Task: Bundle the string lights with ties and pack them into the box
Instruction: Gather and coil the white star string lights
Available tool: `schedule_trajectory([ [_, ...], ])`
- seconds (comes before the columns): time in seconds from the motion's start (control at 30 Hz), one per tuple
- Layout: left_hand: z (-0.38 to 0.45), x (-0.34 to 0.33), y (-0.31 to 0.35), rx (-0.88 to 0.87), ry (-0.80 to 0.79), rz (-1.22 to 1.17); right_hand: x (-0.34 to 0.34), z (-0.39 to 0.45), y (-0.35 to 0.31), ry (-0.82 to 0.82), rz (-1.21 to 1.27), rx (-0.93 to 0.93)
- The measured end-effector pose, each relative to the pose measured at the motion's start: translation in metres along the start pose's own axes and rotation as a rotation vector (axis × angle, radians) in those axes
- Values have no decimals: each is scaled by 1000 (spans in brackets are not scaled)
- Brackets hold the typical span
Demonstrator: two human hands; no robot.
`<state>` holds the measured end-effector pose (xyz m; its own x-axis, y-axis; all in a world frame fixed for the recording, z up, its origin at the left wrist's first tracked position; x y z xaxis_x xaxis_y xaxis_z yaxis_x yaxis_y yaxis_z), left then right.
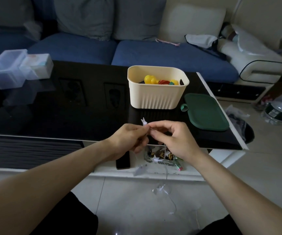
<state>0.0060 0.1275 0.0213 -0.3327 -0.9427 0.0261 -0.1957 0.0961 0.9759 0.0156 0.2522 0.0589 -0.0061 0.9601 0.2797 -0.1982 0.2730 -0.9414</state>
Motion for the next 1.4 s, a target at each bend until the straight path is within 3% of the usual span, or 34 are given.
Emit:
schedule_trajectory([
  [0.2,3,22,16,-97,171,-79,-8,-1,8,-61,63,-99],
  [0.3,6,35,20,-117,300,-149,-2,3,15,-45,-38,-136],
  [0.43,7,54,22,-143,421,-164,0,0,31,-219,-256,-154],
  [0.57,6,53,15,-132,449,-85,1,0,37,-254,-221,-199],
  [0.83,9,60,10,-70,504,-338,-10,-12,61,-470,-128,-396],
  [0.97,8,61,10,-42,501,-457,0,-10,74,-466,-146,-471],
  [1.23,5,79,11,-22,566,-478,44,-8,112,-481,-505,-545],
  [1.4,8,85,6,-19,572,-445,61,-9,122,-448,-430,-666],
])
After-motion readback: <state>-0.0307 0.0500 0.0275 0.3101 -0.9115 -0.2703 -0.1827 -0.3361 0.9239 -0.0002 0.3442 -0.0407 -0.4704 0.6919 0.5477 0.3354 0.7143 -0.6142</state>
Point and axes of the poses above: each hand's wrist, its own z-axis towards the middle knuckle, its own x-axis out of the back of the hand, y = z × x, the point moved 9 cm from there along z, towards the middle knuckle, and after that the axes turned 8 degrees about y, right-handed, at the moved point
